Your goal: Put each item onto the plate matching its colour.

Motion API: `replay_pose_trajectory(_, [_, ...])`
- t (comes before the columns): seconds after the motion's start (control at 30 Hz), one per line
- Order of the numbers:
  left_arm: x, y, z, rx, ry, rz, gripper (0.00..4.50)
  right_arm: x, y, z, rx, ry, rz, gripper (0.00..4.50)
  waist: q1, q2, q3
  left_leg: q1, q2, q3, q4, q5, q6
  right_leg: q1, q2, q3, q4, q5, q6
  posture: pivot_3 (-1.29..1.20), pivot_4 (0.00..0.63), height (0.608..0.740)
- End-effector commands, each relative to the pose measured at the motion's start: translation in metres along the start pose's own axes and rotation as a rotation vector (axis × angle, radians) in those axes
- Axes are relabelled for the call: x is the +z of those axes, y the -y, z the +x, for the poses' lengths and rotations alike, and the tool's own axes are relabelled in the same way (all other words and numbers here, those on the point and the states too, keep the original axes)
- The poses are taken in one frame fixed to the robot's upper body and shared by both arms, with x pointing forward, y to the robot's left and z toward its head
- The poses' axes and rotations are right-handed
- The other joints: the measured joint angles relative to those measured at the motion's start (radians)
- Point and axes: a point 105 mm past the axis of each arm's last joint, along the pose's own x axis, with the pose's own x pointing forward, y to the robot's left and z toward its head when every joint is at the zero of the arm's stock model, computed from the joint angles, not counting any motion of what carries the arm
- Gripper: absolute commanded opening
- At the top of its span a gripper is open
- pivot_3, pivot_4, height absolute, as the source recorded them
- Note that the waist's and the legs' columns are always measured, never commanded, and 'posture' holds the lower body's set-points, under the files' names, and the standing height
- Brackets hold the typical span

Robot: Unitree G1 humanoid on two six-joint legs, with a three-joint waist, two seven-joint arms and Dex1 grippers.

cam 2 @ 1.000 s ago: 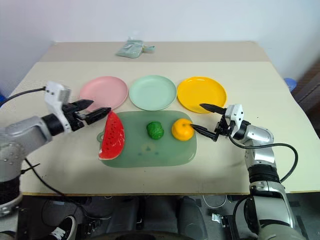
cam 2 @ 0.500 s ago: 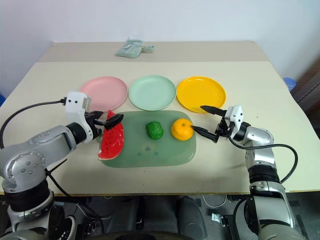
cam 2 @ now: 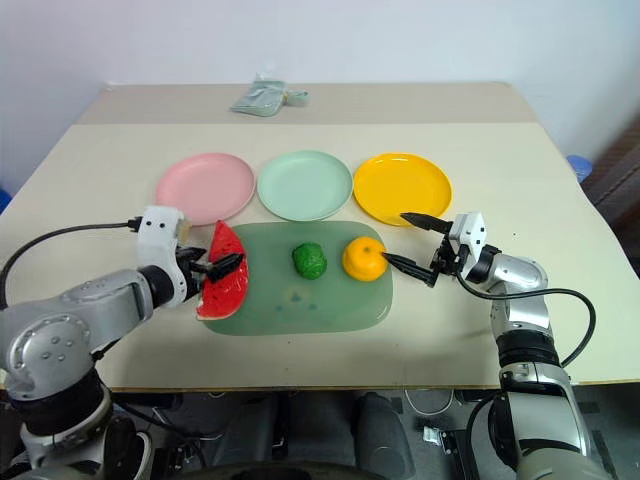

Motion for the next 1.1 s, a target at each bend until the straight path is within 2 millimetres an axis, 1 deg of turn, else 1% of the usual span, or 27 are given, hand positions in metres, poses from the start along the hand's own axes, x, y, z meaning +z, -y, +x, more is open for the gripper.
replay_pose_trajectory(0.03, [0.006,0.001,-0.002,0.005,0.044,0.019,2.21,0.010,0.006,-0.001,-0.009,0.017,-0.041,4.50,0.001,0.000,0.000,0.000,0.000,0.000,0.000,0.000,0.000,0.000,0.000,0.000,0.000,0.000,0.000,0.00,0.150,0.740])
replay_pose_trajectory(0.07, [0.005,0.000,-0.002,0.008,0.041,0.023,1.76,0.010,0.006,-0.001,-0.009,0.016,-0.044,4.50,0.002,0.000,0.000,0.000,0.000,0.000,0.000,0.000,0.000,0.000,0.000,0.000,0.000,0.000,0.000,0.00,0.150,0.740])
replay_pose_trajectory(0.1, [0.005,0.000,-0.001,0.013,0.040,0.028,1.56,0.011,0.007,-0.002,-0.010,0.016,-0.044,4.50,0.002,0.000,0.000,0.000,0.000,0.000,0.000,0.000,0.000,0.000,0.000,0.000,0.000,0.000,0.000,0.00,0.150,0.740])
replay_pose_trajectory(0.17, [0.010,-0.001,0.000,0.009,0.058,0.033,1.56,0.010,0.007,-0.002,-0.012,0.016,-0.044,4.50,0.002,0.000,0.000,0.000,0.000,0.000,0.000,0.000,0.000,0.001,0.000,0.000,0.000,0.000,0.000,0.00,0.150,0.740])
replay_pose_trajectory(0.23, [0.020,-0.003,-0.001,0.009,0.097,0.069,1.56,0.011,0.007,-0.001,-0.020,0.025,-0.035,4.50,0.001,0.000,0.000,0.000,0.000,0.000,0.000,0.000,0.000,0.000,0.000,0.000,0.000,0.000,0.000,0.00,0.150,0.740])
replay_pose_trajectory(0.3, [0.033,0.000,-0.004,-0.023,0.147,0.098,1.56,0.015,0.006,0.000,-0.016,0.043,-0.026,4.50,0.000,0.000,0.000,0.000,0.000,0.000,0.000,0.000,0.000,0.000,0.000,0.000,0.000,0.000,0.000,0.00,0.150,0.740])
replay_pose_trajectory(0.33, [0.038,-0.004,-0.005,-0.012,0.164,0.098,1.56,0.019,0.006,0.001,-0.008,0.060,-0.023,4.50,0.001,0.000,0.000,0.000,0.000,0.000,0.000,0.000,0.000,0.000,0.000,0.000,0.000,0.000,0.000,0.00,0.150,0.740])
replay_pose_trajectory(0.4, [0.059,-0.012,-0.009,0.017,0.249,0.159,1.56,0.038,0.006,0.004,0.010,0.143,0.008,4.50,0.001,0.000,0.000,0.000,0.000,0.000,0.000,0.000,0.000,0.000,0.000,0.000,0.000,0.000,0.000,0.00,0.150,0.740])
replay_pose_trajectory(0.47, [0.074,-0.020,-0.011,0.028,0.307,0.109,1.56,0.058,0.004,0.007,0.038,0.216,0.049,4.50,0.001,0.000,0.000,0.000,0.000,0.000,0.000,0.000,0.000,0.000,0.000,0.000,0.000,0.000,0.000,0.00,0.150,0.740])
replay_pose_trajectory(0.53, [0.083,-0.028,-0.009,0.054,0.333,0.123,1.56,0.069,-0.001,0.012,0.073,0.239,0.030,4.50,0.002,0.000,0.000,0.000,0.000,0.000,0.000,0.000,0.000,0.000,0.000,0.000,0.000,0.000,0.000,0.00,0.150,0.740])
replay_pose_trajectory(0.6, [0.093,-0.035,-0.005,0.074,0.379,0.168,1.56,0.072,-0.008,0.016,0.118,0.226,0.026,4.50,0.001,0.000,0.000,0.000,0.000,0.000,0.000,0.000,0.000,0.000,0.000,0.000,-0.001,0.000,0.000,0.00,0.150,0.740])
replay_pose_trajectory(0.67, [0.101,-0.050,0.001,0.120,0.411,0.187,1.56,0.071,-0.013,0.020,0.137,0.203,-0.002,4.50,0.002,0.000,0.000,0.000,0.000,0.000,0.000,0.000,0.000,0.000,0.000,0.000,-0.001,0.000,0.000,0.00,0.150,0.740])
replay_pose_trajectory(0.73, [0.108,-0.064,0.009,0.145,0.435,0.236,1.56,0.069,-0.011,0.025,0.121,0.186,-0.017,4.50,0.004,0.000,0.000,0.000,0.000,0.000,0.000,0.000,0.000,0.000,0.000,0.000,-0.001,0.000,0.000,0.00,0.150,0.740])
replay_pose_trajectory(0.77, [0.111,-0.071,0.013,0.140,0.450,0.209,1.56,0.068,-0.008,0.027,0.100,0.181,-0.012,4.50,0.004,0.000,0.000,0.000,0.000,0.000,0.000,0.000,0.000,0.000,0.000,-0.001,-0.001,0.000,0.000,0.00,0.150,0.740])
replay_pose_trajectory(0.8, [0.114,-0.078,0.017,0.143,0.464,0.171,1.56,0.066,-0.004,0.029,0.072,0.176,-0.003,4.50,0.005,0.000,0.000,0.000,0.000,0.000,0.000,0.000,0.000,0.000,0.000,-0.001,-0.001,0.000,0.000,0.00,0.150,0.740])
replay_pose_trajectory(0.83, [0.113,-0.087,0.023,0.165,0.451,0.169,1.56,0.065,-0.001,0.031,0.053,0.171,0.007,4.50,0.006,0.000,0.000,-0.001,0.000,0.000,0.000,0.000,0.000,-0.001,0.000,-0.001,-0.001,0.000,0.000,0.00,0.150,0.740])
replay_pose_trajectory(0.93, [0.106,-0.106,0.041,0.197,0.407,0.177,1.56,0.063,0.001,0.034,0.020,0.164,0.017,4.50,0.005,0.000,0.000,-0.001,0.000,0.001,0.000,0.000,0.000,-0.001,0.000,-0.001,-0.001,0.000,0.000,0.00,0.150,0.740])
replay_pose_trajectory(1.0, [0.100,-0.110,0.050,0.191,0.393,0.195,1.56,0.064,0.000,0.036,0.013,0.171,0.021,4.50,0.003,0.000,0.000,-0.001,0.000,0.001,-0.001,0.000,0.000,-0.001,0.000,-0.001,-0.001,0.000,0.000,0.00,0.150,0.740])
replay_pose_trajectory(1.1, [0.098,-0.111,0.064,0.158,0.423,0.119,1.56,0.069,0.006,0.038,-0.042,0.203,0.032,4.50,0.004,0.000,0.000,-0.001,0.000,0.001,-0.001,0.000,0.000,-0.001,0.000,-0.001,-0.001,0.000,0.000,0.00,0.150,0.740])
